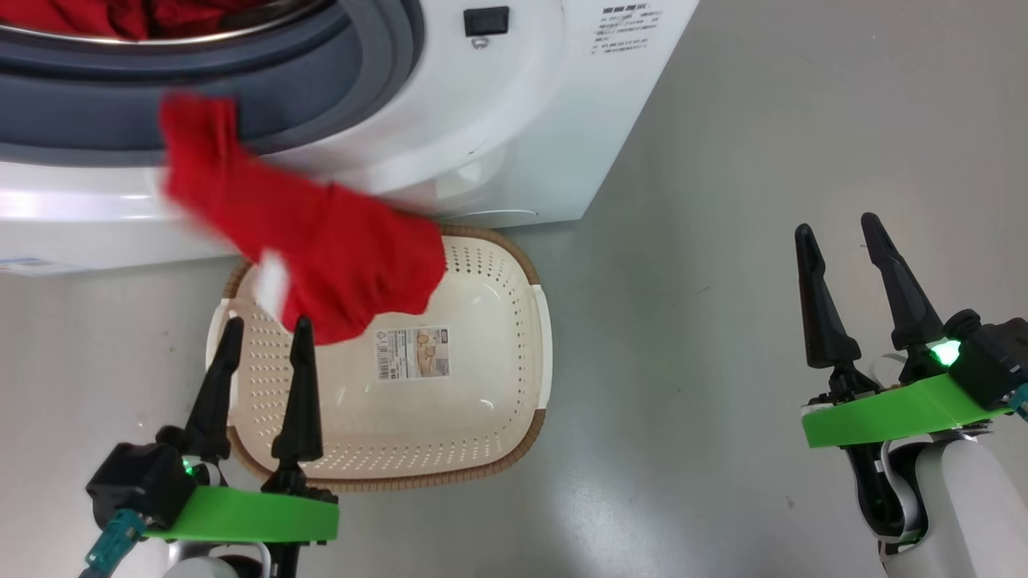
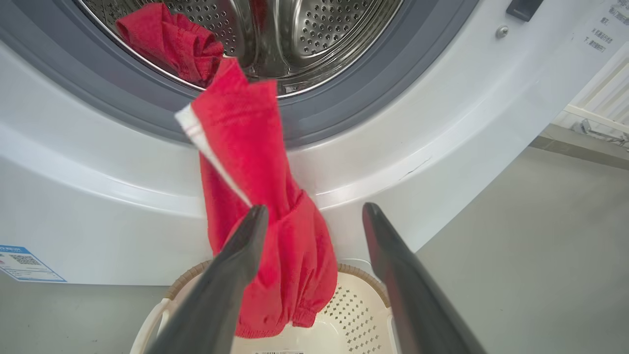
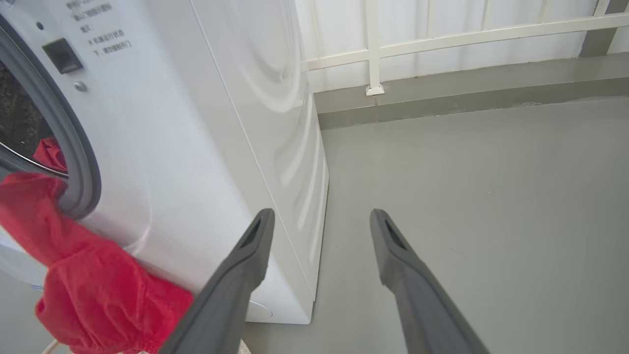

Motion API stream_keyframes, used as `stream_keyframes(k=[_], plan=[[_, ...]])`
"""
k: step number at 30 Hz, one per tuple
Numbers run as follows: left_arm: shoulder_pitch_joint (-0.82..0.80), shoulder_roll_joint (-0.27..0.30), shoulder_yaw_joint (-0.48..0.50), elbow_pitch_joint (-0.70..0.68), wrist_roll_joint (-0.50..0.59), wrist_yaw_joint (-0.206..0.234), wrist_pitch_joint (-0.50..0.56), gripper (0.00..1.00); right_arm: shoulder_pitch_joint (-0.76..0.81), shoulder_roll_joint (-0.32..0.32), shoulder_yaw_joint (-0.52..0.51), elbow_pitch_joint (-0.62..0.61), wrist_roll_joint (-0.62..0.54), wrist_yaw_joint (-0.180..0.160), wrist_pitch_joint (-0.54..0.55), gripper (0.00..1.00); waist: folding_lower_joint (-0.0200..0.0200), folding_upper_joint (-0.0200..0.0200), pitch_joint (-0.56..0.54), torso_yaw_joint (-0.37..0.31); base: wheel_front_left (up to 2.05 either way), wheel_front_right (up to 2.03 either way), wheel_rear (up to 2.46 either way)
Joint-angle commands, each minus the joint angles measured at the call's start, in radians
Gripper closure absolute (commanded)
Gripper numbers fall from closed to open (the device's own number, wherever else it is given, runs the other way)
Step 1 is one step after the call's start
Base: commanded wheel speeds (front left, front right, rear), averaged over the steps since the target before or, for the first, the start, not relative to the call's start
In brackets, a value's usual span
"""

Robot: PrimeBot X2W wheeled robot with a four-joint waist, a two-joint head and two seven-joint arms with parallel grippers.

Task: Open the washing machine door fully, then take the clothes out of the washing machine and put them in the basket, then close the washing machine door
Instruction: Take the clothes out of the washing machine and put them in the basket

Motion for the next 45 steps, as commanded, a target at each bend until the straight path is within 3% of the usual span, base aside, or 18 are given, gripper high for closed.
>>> stream_keyframes(k=[1, 22, 32, 45], plan=[[0.021, 0.018, 0.025, -0.029, -0.005, 0.011, -0.005, 0.0, 0.033, -0.006, 0.019, -0.018, -0.009, 0.005, -0.006, 0.0, 0.0, 0.0, -0.003, 0.001, 0.0, 0.0, 0.0], [0.034, 0.018, 0.035, -0.035, -0.003, 0.02, -0.005, 0.0, 0.048, -0.005, 0.03, -0.01, -0.009, 0.005, -0.006, 0.0, 0.0, 0.0, -0.04, -0.009, 0.0, 0.0, 0.0], [0.062, 0.018, 0.072, -0.038, 0.031, 0.026, -0.005, 0.0, 0.087, -0.013, 0.035, 0.01, -0.008, 0.005, -0.006, 0.0, 0.0, 0.0, -0.125, -0.006, 0.0, 0.0, 0.0], [0.148, 0.018, 0.127, -0.042, 0.092, -0.002, -0.005, 0.0, 0.198, -0.032, 0.044, 0.023, -0.005, 0.005, -0.006, 0.0, 0.0, 0.0, -0.253, 0.022, 0.0, 0.0, 0.0]])
